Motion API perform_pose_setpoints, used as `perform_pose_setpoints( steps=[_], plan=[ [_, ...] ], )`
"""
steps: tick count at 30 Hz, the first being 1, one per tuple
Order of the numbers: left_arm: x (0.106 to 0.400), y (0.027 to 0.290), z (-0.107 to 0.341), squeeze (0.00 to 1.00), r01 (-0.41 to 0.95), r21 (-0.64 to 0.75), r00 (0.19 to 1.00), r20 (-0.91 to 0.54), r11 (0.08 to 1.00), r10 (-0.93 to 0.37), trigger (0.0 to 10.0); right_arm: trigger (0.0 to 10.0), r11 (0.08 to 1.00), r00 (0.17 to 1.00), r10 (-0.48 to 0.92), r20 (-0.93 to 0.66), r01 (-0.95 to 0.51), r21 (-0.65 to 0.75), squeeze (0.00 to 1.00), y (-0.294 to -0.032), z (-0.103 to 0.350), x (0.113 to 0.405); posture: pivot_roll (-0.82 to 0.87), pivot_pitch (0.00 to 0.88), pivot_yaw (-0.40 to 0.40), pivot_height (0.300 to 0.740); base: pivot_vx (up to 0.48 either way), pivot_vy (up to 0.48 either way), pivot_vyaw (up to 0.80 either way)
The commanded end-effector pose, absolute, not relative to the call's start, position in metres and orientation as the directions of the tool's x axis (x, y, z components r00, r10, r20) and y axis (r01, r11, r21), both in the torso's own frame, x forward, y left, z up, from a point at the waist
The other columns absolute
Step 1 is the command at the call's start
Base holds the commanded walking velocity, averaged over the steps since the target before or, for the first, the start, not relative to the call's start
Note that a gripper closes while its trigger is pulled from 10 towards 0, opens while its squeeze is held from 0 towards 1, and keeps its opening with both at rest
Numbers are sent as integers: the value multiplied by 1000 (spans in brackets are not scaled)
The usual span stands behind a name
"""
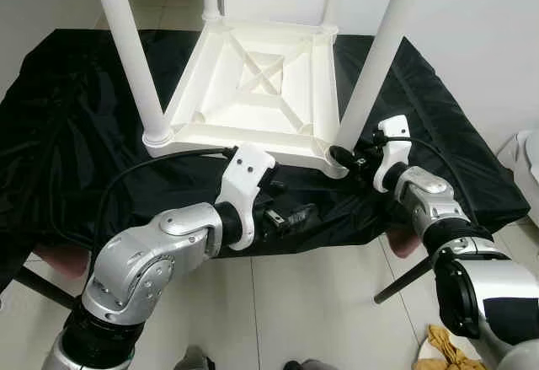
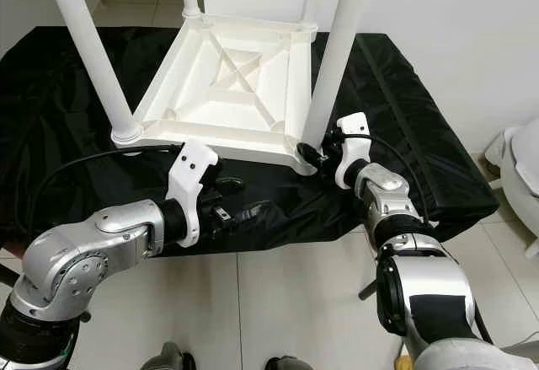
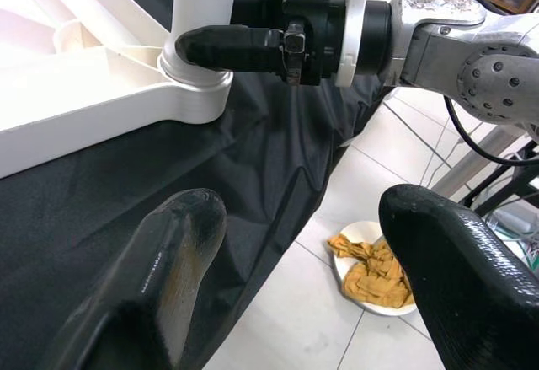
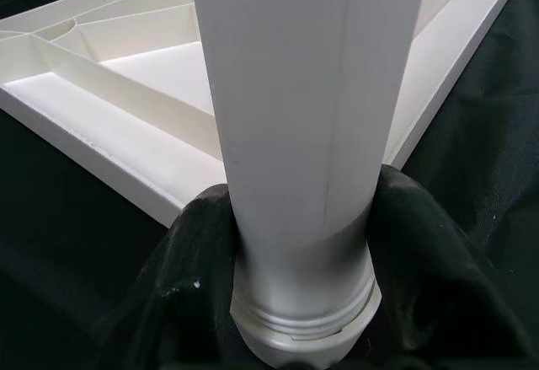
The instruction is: Building children table
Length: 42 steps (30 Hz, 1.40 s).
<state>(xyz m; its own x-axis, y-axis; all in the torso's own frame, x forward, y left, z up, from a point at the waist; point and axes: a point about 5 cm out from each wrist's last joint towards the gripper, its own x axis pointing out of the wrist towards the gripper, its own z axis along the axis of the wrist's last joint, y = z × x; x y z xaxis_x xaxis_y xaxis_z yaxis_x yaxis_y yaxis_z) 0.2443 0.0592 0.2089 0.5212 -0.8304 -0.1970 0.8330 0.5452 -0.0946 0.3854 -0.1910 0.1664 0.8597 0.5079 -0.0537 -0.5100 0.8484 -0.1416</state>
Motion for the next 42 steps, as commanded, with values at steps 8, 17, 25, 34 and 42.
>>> perform_pose_setpoints(
  steps=[8,17,25,34,42],
  plan=[
    [239,58,208,0,855,-102,484,-199,509,-852,10000,0,903,905,425,-31,-426,-61,0,-186,154,384,34,107,-2,740,0,0,0],
    [238,57,208,0,855,-108,481,-199,507,-854,10000,0,954,954,299,10,-299,3,0,-170,150,386,32,113,-4,740,0,0,0],
    [238,57,207,0,853,-114,483,-197,510,-853,10000,0,997,1000,21,-7,-21,69,0,-139,141,383,32,109,-13,740,0,0,0],
    [238,57,207,0,851,-115,487,-196,513,-851,10000,0,978,983,-180,-27,182,105,0,-122,131,374,35,110,-11,740,0,0,0],
    [237,57,206,0,850,-116,487,-197,513,-851,10000,0,967,975,-222,-28,223,120,0,-116,133,371,40,109,-21,740,0,0,0]
  ],
)
